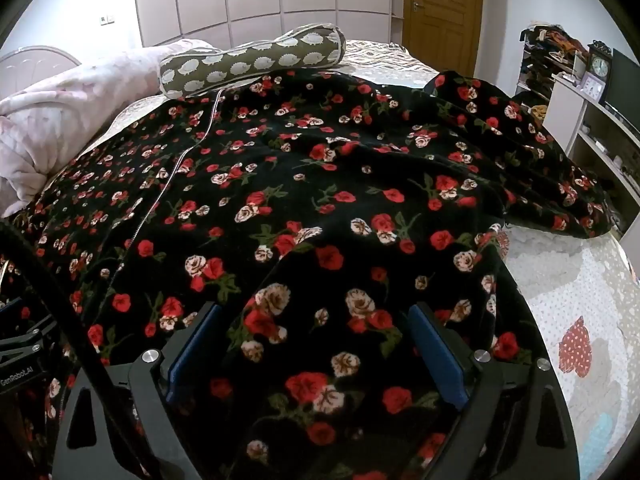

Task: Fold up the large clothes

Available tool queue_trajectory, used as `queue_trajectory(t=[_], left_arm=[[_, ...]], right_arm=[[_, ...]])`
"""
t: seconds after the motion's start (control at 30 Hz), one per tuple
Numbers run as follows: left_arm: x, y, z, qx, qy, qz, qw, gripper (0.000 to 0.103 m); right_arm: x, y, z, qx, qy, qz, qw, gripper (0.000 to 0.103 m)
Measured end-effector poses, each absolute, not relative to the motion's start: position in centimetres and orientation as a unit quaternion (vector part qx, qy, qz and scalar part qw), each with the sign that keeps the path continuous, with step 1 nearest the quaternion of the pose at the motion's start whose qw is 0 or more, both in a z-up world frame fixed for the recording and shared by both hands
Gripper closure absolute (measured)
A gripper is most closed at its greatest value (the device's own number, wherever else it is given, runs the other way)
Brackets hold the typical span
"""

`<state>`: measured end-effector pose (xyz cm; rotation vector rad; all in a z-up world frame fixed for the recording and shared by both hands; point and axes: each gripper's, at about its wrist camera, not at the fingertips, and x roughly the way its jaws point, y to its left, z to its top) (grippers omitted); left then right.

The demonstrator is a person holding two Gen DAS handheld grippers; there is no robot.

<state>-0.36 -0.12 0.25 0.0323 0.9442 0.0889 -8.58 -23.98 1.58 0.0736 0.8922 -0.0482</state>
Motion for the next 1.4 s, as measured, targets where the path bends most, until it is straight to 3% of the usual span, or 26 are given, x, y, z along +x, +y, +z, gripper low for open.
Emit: queue_trajectory(t=[1.13, 1.3, 1.4], left_arm=[[-0.5, -0.5, 0.2, 0.015, 0.453, 0.045, 0.890, 0.000], [-0.5, -0.5, 0.2, 0.015, 0.453, 0.045, 0.890, 0.000], [-0.5, -0.5, 0.2, 0.015, 0.452, 0.045, 0.891, 0.000]], right_arm=[[-8.7, -23.9, 1.5, 0.037, 0.432, -0.022, 0.901, 0.007], [-7.6, -25.7, 1.7, 0.083, 0.453, 0.044, 0.887, 0.000], [-8.0, -28.4, 3.1, 0.143, 0.436, 0.094, 0.884, 0.009]])
